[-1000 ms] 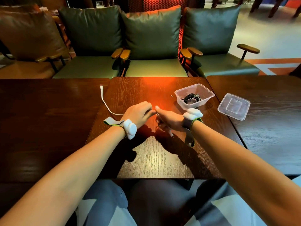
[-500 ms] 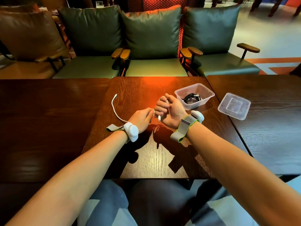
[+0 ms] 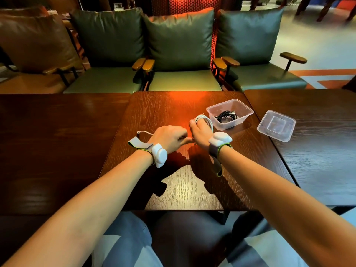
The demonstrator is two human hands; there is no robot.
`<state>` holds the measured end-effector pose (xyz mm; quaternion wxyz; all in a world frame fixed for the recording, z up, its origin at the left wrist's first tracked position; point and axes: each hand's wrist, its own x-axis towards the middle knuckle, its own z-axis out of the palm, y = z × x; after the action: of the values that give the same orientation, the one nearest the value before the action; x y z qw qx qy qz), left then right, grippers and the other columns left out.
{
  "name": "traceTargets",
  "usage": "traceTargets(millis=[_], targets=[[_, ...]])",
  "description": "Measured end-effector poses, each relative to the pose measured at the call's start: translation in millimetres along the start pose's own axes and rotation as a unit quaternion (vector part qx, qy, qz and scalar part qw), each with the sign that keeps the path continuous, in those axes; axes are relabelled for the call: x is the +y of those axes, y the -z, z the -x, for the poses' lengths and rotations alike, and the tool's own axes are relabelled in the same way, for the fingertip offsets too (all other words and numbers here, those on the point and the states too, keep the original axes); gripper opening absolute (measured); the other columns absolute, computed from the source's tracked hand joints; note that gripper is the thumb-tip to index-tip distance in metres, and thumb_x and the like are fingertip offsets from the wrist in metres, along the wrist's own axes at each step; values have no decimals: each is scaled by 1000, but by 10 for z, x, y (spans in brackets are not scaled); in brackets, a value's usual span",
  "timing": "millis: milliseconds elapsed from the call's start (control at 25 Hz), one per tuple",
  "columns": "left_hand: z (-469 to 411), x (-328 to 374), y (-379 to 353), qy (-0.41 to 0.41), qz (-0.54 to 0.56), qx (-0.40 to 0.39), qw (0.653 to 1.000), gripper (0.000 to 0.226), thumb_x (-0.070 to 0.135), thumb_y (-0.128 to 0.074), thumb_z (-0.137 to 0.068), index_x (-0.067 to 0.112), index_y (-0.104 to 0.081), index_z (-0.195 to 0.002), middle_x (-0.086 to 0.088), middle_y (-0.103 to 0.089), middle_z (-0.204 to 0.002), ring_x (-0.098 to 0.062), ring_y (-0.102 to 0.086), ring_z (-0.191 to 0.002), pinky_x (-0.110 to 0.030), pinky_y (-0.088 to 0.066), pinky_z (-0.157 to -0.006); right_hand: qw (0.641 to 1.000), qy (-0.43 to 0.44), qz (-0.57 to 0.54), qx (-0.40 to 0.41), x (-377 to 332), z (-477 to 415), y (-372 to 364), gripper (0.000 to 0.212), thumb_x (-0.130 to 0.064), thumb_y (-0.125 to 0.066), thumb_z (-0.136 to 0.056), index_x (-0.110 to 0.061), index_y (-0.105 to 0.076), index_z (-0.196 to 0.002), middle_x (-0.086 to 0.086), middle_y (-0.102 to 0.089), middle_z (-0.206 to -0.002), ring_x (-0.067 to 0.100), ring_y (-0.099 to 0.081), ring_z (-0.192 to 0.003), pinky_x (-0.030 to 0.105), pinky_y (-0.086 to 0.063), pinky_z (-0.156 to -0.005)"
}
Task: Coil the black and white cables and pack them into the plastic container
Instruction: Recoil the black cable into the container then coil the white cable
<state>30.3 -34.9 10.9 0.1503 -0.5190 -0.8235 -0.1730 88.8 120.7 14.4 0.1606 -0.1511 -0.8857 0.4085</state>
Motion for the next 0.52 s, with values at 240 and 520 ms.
traceTargets(millis=[240, 520], targets=[[19, -125, 98, -36, 39, 79, 995, 39, 36, -52, -98, 2, -56, -79, -14, -54, -76, -34, -53, -68, -45, -44, -58, 885, -174, -276, -332, -204, 232, 51, 65, -73, -17, -94, -19, -43, -69, -7, -34, -50, 8, -22, -38, 18, -15, -40], [91, -70, -10, 144, 221, 39, 964, 18, 20, -47, -104, 15, -62, -113, -1, -67, -80, -28, -64, -72, -38, -50, -67, 740, -207, -528, -362, -340, 223, 154, 62, -58, -21, -100, -20, -37, -54, -4, -12, -49, 12, -6, -40, 21, -5, -45]])
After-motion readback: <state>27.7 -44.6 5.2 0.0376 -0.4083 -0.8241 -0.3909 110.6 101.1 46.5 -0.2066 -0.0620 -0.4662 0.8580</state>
